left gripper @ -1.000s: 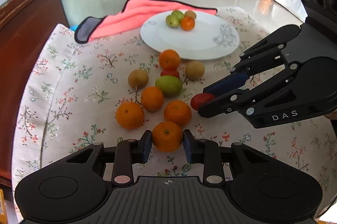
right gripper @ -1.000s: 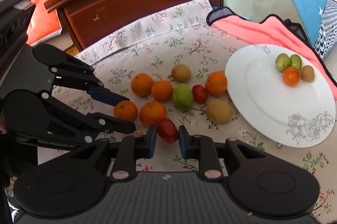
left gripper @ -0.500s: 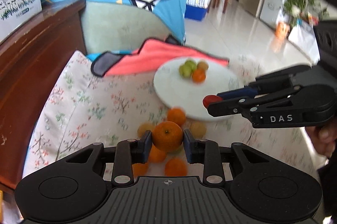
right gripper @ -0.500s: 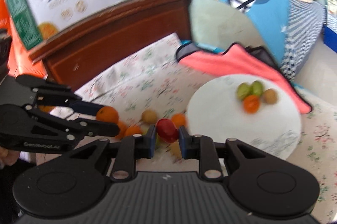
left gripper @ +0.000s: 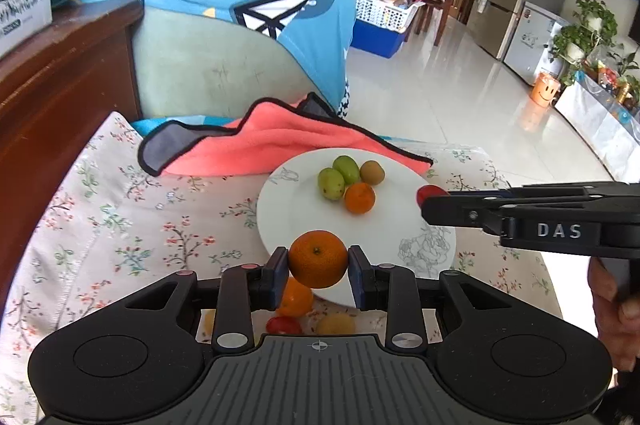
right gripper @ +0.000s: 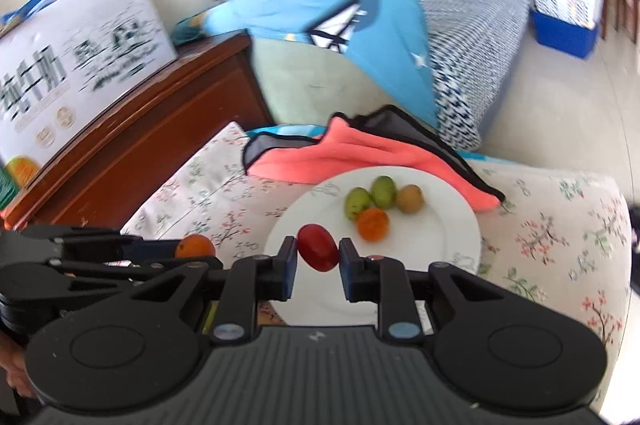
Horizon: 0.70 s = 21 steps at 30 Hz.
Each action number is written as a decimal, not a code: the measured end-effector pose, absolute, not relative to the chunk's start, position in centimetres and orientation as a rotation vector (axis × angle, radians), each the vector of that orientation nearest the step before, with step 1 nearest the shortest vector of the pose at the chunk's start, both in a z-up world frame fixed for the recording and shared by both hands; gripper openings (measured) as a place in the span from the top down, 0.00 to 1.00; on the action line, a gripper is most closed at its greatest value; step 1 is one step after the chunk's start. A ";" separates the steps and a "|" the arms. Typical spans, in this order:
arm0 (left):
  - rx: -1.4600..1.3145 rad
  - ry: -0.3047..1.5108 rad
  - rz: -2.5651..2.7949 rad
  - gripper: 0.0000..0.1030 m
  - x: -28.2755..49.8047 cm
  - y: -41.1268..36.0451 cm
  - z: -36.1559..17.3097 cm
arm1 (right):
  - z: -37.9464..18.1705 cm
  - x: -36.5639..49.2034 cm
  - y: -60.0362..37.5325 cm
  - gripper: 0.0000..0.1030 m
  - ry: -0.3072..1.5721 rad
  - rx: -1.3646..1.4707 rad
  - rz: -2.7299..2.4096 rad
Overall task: Organize fruits
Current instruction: 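Carry both fruits over the plate and open the left tool while the right tool holds the jujube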
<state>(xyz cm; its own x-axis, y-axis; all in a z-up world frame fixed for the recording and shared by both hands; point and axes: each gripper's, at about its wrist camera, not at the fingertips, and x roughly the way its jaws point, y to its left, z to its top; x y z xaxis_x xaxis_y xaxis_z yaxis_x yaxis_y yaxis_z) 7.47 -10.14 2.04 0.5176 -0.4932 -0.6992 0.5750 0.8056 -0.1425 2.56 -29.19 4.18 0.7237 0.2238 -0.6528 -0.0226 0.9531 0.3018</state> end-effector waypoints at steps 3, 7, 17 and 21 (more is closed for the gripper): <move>0.116 0.817 -0.633 0.72 8.0 -11.3 1.3 | 3.6 2.8 -30.2 0.78 0.770 0.334 0.098; 0.109 0.847 -0.614 0.72 8.7 -12.7 0.3 | 2.4 3.2 -31.2 0.78 0.812 0.406 0.030; 0.090 0.892 -0.586 0.72 9.8 -14.9 -1.2 | 0.2 4.1 -32.7 0.78 0.873 0.546 -0.071; 0.089 0.917 -0.568 0.72 10.3 -15.3 -1.8 | -0.5 4.4 -33.1 0.78 0.888 0.577 -0.110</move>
<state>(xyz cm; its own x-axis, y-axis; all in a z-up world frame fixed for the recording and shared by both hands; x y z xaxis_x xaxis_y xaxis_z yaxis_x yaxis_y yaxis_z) 10.28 -15.32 -1.75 0.4727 -0.4259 -0.7715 0.5002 0.8504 -0.1631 4.43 -33.05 -0.50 0.6363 0.1426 -0.7581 0.3232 0.8431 0.4298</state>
